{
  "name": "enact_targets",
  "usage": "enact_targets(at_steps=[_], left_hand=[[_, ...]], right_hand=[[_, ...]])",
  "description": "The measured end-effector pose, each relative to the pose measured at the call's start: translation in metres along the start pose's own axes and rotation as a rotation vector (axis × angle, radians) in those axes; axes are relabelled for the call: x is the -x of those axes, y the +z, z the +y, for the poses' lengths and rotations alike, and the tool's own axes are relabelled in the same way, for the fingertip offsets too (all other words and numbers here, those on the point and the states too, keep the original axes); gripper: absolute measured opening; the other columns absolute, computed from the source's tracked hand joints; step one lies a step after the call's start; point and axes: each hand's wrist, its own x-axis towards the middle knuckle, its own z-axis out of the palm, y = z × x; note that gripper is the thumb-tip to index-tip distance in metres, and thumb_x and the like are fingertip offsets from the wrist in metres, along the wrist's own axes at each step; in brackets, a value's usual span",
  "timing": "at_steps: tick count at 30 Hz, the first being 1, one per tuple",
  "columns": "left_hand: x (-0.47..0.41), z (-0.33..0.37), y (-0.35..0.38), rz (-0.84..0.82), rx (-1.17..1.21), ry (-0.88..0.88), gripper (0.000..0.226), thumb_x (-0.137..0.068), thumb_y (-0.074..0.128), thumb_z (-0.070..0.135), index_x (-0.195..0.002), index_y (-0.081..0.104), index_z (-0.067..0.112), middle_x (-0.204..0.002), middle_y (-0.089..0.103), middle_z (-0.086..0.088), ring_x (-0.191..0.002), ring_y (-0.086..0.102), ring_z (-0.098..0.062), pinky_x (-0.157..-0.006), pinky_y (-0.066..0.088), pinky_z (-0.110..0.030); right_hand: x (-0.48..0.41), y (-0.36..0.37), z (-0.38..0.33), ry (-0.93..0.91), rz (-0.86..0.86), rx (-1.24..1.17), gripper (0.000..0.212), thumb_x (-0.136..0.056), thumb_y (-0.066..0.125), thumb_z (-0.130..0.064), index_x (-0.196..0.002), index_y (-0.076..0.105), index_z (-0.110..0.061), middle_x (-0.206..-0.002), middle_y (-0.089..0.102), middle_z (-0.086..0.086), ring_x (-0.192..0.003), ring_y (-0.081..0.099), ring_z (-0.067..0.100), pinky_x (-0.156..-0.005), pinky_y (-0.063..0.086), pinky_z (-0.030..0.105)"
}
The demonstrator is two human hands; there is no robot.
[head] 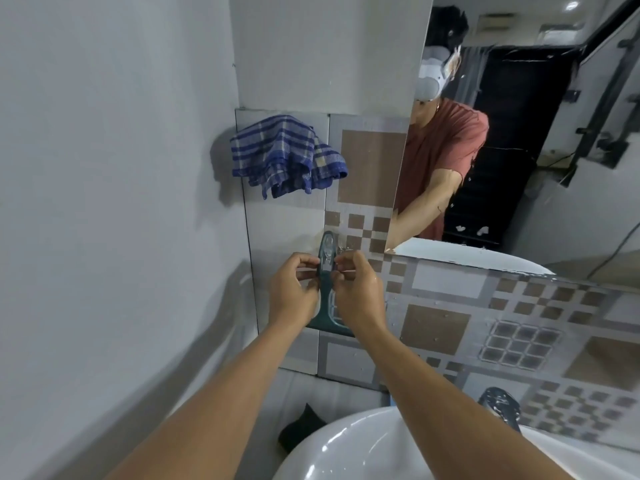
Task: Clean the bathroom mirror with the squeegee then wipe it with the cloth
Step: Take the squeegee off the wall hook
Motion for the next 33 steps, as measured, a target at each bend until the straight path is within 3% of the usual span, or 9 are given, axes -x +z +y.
enact_targets(at_steps=[6, 10, 14, 17, 21, 26, 28, 31, 33], left_hand=[[0.010, 0.025, -0.009, 0.008, 0.033, 0.036, 0.038, -0.080, 0.073, -0.008, -0.103, 0.065, 0.021, -0.098, 0.071, 0.009, -0.091, 0.069, -0.006, -0.084, 0.061, -0.033], [0.020, 0.052, -0.016, 0.002, 0.040, 0.079, 0.034, -0.081, 0.075, -0.004, -0.104, 0.065, 0.020, -0.099, 0.071, 0.009, -0.092, 0.069, -0.009, -0.085, 0.061, -0.034], [0.030, 0.091, -0.022, -0.014, 0.036, 0.158, 0.031, -0.084, 0.074, -0.001, -0.105, 0.067, 0.019, -0.099, 0.071, 0.011, -0.091, 0.069, -0.006, -0.082, 0.061, -0.031], [0.037, 0.126, -0.021, -0.018, 0.068, 0.225, 0.031, -0.084, 0.072, -0.003, -0.106, 0.067, 0.017, -0.098, 0.072, 0.009, -0.090, 0.070, -0.005, -0.081, 0.062, -0.032], [0.051, 0.167, -0.009, -0.060, 0.074, 0.323, 0.034, -0.083, 0.075, 0.001, -0.107, 0.065, 0.022, -0.102, 0.072, 0.008, -0.094, 0.069, -0.005, -0.082, 0.061, -0.030], [0.067, 0.197, 0.011, -0.183, 0.038, 0.420, 0.033, -0.091, 0.066, 0.007, -0.123, 0.067, 0.012, -0.107, 0.072, 0.000, -0.096, 0.070, -0.016, -0.085, 0.061, -0.040], [0.069, 0.210, 0.017, -0.185, -0.061, 0.518, 0.036, -0.091, 0.068, 0.013, -0.127, 0.065, 0.012, -0.111, 0.071, -0.001, -0.096, 0.068, -0.016, -0.087, 0.060, -0.037], [0.073, 0.231, 0.027, -0.150, -0.206, 0.667, 0.035, -0.087, 0.072, 0.012, -0.121, 0.068, 0.011, -0.106, 0.071, -0.002, -0.089, 0.065, -0.015, -0.082, 0.061, -0.035], [0.071, 0.244, 0.035, -0.137, -0.247, 0.741, 0.030, -0.087, 0.070, 0.008, -0.116, 0.072, 0.010, -0.100, 0.072, -0.003, -0.084, 0.066, -0.017, -0.078, 0.061, -0.038]], right_hand=[[0.005, -0.019, -0.017, 0.007, -0.010, -0.019, 0.020, -0.097, 0.061, -0.004, -0.107, 0.058, -0.022, -0.099, 0.067, -0.010, -0.091, 0.065, 0.007, -0.078, 0.060, 0.029], [0.016, -0.043, -0.042, -0.057, -0.026, -0.042, 0.020, -0.095, 0.064, -0.005, -0.102, 0.056, -0.022, -0.093, 0.064, -0.014, -0.087, 0.064, 0.003, -0.072, 0.054, 0.018], [0.025, -0.077, -0.073, -0.091, -0.018, -0.110, 0.025, -0.094, 0.069, -0.013, -0.108, 0.051, -0.025, -0.090, 0.065, -0.010, -0.079, 0.066, 0.003, -0.062, 0.055, 0.016], [0.026, -0.107, -0.094, -0.111, 0.013, -0.169, 0.034, -0.092, 0.072, -0.013, -0.117, 0.054, -0.027, -0.090, 0.068, -0.001, -0.081, 0.070, 0.014, -0.072, 0.062, 0.034], [0.029, -0.152, -0.116, -0.125, 0.084, -0.205, 0.019, -0.090, 0.072, -0.011, -0.107, 0.066, -0.019, -0.093, 0.075, -0.001, -0.084, 0.074, 0.017, -0.076, 0.063, 0.045], [0.035, -0.209, -0.133, -0.109, 0.171, -0.347, 0.018, -0.091, 0.070, -0.006, -0.108, 0.064, -0.008, -0.097, 0.075, 0.008, -0.086, 0.076, 0.022, -0.075, 0.064, 0.046], [0.040, -0.229, -0.138, -0.104, 0.195, -0.408, 0.016, -0.092, 0.068, -0.004, -0.107, 0.063, -0.007, -0.100, 0.074, 0.011, -0.090, 0.076, 0.025, -0.076, 0.064, 0.045], [0.046, -0.255, -0.142, -0.103, 0.234, -0.463, 0.011, -0.093, 0.065, 0.000, -0.102, 0.061, -0.005, -0.100, 0.073, 0.016, -0.087, 0.077, 0.024, -0.071, 0.064, 0.036], [0.047, -0.269, -0.143, -0.107, 0.284, -0.440, 0.012, -0.093, 0.065, -0.002, -0.101, 0.061, -0.010, -0.100, 0.074, 0.014, -0.086, 0.077, 0.022, -0.074, 0.064, 0.036]])
